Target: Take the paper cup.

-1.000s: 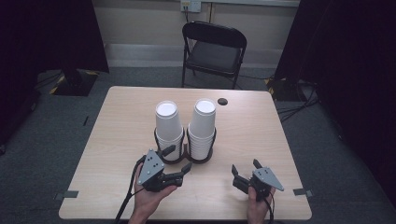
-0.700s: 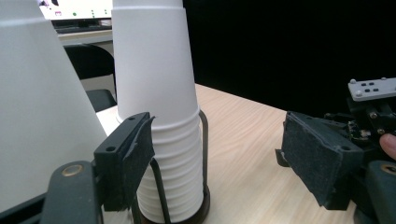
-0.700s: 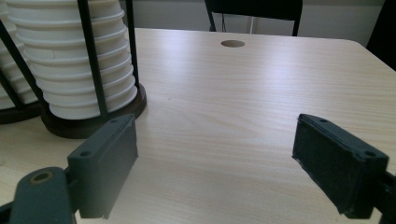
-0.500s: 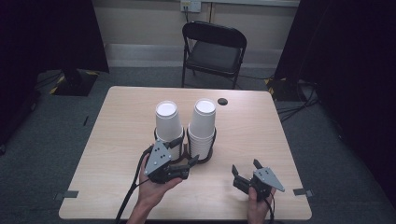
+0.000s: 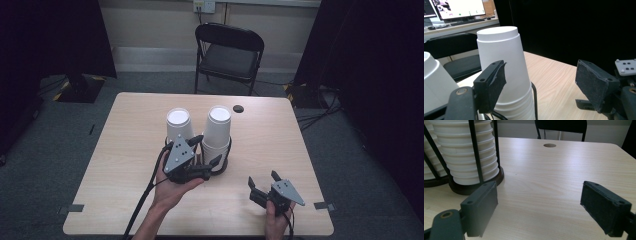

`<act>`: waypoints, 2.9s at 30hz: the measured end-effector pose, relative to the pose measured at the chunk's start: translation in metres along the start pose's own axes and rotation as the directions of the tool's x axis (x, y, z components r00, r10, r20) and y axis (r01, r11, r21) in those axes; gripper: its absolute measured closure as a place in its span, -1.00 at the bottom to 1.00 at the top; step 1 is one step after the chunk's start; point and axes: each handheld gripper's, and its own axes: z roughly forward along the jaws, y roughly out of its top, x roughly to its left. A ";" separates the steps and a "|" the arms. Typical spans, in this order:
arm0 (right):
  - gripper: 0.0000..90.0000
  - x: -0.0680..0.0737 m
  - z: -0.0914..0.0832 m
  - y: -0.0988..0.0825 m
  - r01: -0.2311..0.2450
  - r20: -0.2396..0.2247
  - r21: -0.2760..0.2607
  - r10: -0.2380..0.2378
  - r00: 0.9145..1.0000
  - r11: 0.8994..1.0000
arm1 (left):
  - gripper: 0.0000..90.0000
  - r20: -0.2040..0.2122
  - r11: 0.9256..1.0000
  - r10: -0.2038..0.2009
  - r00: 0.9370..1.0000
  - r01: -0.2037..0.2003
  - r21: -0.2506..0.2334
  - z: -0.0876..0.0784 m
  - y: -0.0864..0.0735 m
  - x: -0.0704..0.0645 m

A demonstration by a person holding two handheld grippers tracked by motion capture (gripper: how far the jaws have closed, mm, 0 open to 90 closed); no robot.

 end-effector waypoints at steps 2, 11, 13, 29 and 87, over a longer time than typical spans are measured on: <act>-0.69 0.000 0.000 0.000 0.000 0.000 0.001 0.000 1.000 1.000 | -0.47 0.000 1.000 -0.001 1.000 0.001 0.006 0.002 0.003 0.001; -0.69 0.000 0.000 0.000 -0.001 -0.002 0.001 0.001 1.000 1.000 | -0.42 -0.008 1.000 -0.003 1.000 0.003 0.020 0.009 0.022 0.010; -0.69 0.000 0.000 0.000 0.000 -0.002 0.001 0.000 1.000 1.000 | -0.44 -0.008 1.000 -0.002 1.000 0.002 0.018 0.011 0.027 0.012; -0.69 0.000 0.000 0.000 0.000 -0.005 0.000 0.000 1.000 1.000 | -0.62 -0.013 0.996 0.002 1.000 -0.001 0.086 0.039 0.051 0.032; -0.68 0.000 -0.001 -0.001 0.007 -0.008 -0.015 -0.008 1.000 1.000 | -0.57 -0.024 0.940 0.031 0.999 -0.020 0.342 0.097 0.044 0.054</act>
